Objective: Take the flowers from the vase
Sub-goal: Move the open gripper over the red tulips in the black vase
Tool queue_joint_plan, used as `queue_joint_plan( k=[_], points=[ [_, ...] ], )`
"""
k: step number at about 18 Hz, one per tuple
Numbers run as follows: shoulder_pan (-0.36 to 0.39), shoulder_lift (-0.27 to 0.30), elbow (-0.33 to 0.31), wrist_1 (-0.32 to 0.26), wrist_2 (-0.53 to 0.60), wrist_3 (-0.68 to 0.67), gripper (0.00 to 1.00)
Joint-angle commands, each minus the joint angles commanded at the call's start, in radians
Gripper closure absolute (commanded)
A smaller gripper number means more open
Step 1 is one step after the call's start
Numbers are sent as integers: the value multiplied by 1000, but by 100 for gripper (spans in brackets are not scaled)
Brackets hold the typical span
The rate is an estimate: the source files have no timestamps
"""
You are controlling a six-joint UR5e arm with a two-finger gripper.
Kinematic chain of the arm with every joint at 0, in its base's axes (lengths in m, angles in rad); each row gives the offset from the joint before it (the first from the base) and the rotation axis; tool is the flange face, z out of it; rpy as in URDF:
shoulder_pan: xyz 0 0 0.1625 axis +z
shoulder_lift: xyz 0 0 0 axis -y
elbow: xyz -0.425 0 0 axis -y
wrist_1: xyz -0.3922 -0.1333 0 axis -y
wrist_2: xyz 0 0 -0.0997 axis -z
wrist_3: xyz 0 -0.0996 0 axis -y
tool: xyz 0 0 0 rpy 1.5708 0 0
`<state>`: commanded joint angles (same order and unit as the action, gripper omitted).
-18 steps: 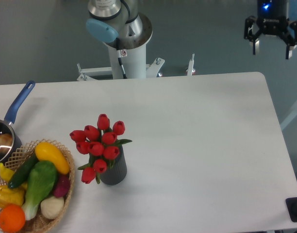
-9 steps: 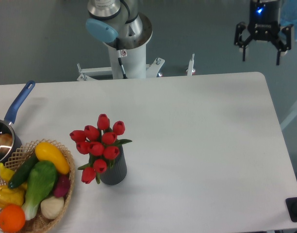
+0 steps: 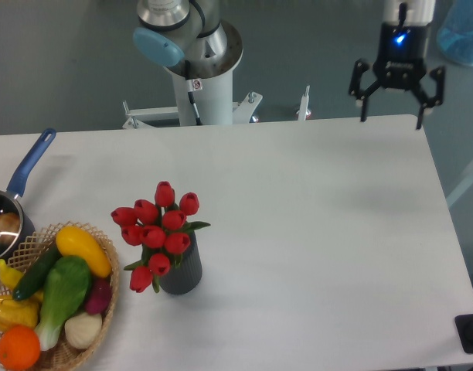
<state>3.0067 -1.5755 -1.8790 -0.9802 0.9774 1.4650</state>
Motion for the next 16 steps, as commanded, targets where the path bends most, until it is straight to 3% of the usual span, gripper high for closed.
queue_joint_plan(
  k=[4, 11, 16],
  points=[
    [-9, 97, -91, -9, -115, -3, 0],
    [-106, 112, -66, -34, -114, -162, 0],
    [-172, 101, -64, -29, -106, -167, 0]
  ],
)
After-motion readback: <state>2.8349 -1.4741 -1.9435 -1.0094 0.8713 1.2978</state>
